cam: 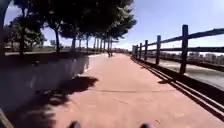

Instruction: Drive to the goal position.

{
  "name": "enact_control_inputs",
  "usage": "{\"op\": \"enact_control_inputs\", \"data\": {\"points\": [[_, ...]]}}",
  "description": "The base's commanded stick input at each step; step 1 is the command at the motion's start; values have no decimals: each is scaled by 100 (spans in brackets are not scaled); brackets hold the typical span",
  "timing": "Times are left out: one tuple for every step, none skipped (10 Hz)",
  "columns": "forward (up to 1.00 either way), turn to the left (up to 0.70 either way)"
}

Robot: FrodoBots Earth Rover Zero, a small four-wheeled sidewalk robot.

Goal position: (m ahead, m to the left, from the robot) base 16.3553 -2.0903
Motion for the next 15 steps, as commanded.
{"op": "enact_control_inputs", "data": {"points": [[100,-9],[100,0],[100,0],[100,0],[100,0],[100,0],[100,0],[100,0],[100,0],[100,0],[100,0],[100,0],[100,0],[100,0],[100,-14]]}}
